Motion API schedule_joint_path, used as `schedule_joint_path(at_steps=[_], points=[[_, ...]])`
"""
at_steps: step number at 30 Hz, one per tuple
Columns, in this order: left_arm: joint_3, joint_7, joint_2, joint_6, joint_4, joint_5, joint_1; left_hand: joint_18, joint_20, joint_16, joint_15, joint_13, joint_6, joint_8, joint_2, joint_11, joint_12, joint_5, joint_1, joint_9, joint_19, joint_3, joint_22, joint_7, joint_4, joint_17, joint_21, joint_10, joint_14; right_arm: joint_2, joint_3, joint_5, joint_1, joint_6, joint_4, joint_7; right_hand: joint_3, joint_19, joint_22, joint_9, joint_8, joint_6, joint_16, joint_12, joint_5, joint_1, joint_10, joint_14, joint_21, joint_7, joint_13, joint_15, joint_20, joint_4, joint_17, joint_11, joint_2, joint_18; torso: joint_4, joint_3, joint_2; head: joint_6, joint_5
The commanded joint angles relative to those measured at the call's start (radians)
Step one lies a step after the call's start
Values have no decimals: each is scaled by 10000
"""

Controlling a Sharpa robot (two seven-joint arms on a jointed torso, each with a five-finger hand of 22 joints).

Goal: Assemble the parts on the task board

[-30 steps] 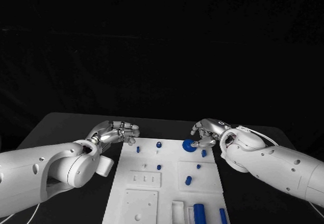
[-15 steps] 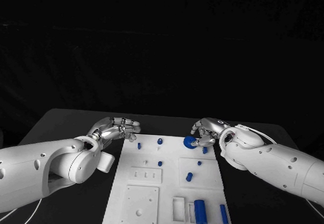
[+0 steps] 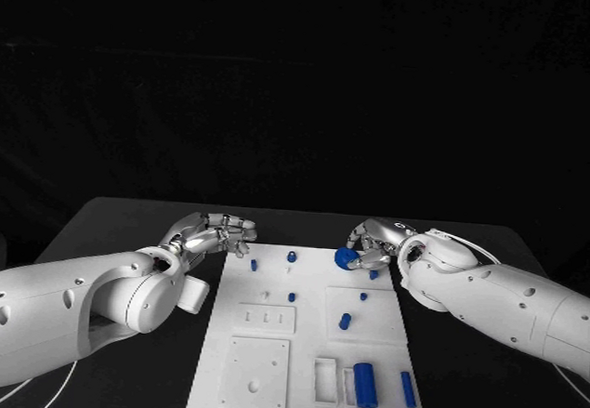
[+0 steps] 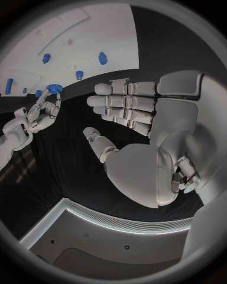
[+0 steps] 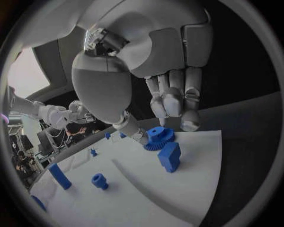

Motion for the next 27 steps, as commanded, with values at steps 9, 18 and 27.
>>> schedule_joint_path(at_steps=[9, 18, 27], points=[[5, 42, 2, 98, 26, -37, 10, 145, -31, -41, -39, -15, 21, -57, -11, -12, -42, -34, -125, -14, -56, -7, 152, 53, -66, 18, 37, -82, 45, 97, -19, -7, -96, 406, -145, 142, 122, -10, 228, 18, 61, 90, -26, 42, -67, -22, -21, -69, 103, -25, 4, 20, -62, -18, 52, -33, 208, 586, -13, -3, -3, -72, 48], [5, 32, 8, 107, 26, -38, 10, 146, -31, -44, -39, -15, 18, -58, -14, -9, -42, -34, -124, -15, -57, -5, 152, 55, -67, 21, 38, -94, 44, 177, -57, -4, -126, 481, -263, 114, 207, -54, 223, 16, 62, 104, -72, 3, 112, -213, -66, -60, 167, -28, -30, 17, -38, 122, 114, -36, 257, 586, -23, -8, -4, -142, 0], [5, 6, -9, 117, 45, -39, 10, 143, -27, -51, -35, -12, -2, -69, -13, 2, -39, -38, -156, -21, -61, -8, 150, 64, -43, 29, 40, -123, 45, 246, -147, -1096, -188, 326, -339, 112, 173, -107, 212, 27, 77, 119, -141, -75, 639, -317, -154, -43, 255, -42, -101, 5, -43, 84, 202, -49, 176, 586, -4, -5, -1, -168, -76]])
